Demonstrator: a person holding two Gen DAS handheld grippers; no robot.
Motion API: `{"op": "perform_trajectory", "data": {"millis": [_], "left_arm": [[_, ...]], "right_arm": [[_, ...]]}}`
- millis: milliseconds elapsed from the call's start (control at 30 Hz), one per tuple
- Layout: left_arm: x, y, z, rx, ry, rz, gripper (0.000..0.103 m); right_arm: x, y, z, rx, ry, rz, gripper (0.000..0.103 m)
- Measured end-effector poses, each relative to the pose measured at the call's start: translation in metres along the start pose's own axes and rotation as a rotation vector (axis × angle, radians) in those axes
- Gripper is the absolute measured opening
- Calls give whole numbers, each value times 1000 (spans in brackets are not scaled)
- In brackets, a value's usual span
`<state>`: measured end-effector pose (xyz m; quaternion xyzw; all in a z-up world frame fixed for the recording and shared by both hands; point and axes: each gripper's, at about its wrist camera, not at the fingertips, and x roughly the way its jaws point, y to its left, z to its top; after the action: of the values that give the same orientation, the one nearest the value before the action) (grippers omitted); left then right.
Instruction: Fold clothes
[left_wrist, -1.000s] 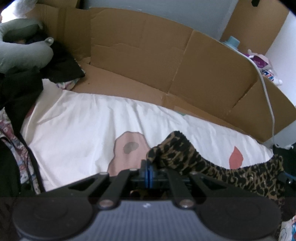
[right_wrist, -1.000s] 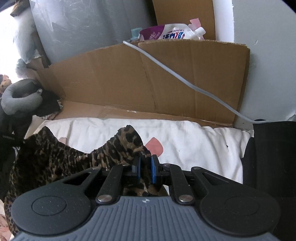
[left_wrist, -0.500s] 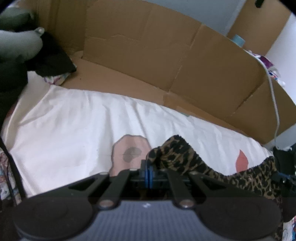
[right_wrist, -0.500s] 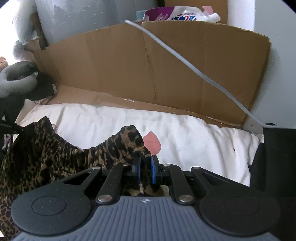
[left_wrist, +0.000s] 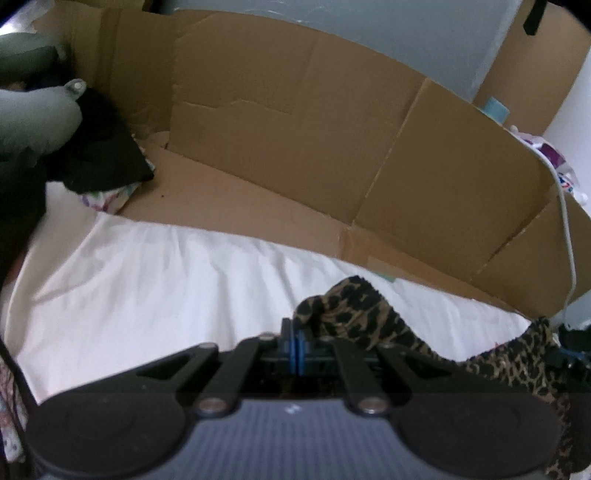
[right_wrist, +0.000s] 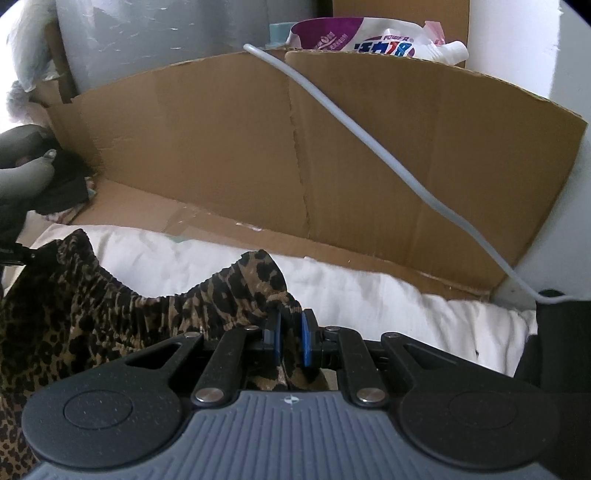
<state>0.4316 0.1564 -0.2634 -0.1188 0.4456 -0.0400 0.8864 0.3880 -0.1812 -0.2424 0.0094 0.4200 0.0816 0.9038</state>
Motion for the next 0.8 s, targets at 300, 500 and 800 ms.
{"op": "perform_trajectory", "data": {"millis": [300, 500, 800], "left_arm": [[24, 4, 3, -20, 53, 62, 16], [-1, 3, -9, 50, 54, 103, 39], [-73, 8, -42, 32, 81, 7, 43]], "right_arm": [[22, -7, 1, 24, 40, 8, 35], [0, -26, -5, 35, 9, 32, 48], [-60, -45, -32, 90, -4, 145, 48]]}}
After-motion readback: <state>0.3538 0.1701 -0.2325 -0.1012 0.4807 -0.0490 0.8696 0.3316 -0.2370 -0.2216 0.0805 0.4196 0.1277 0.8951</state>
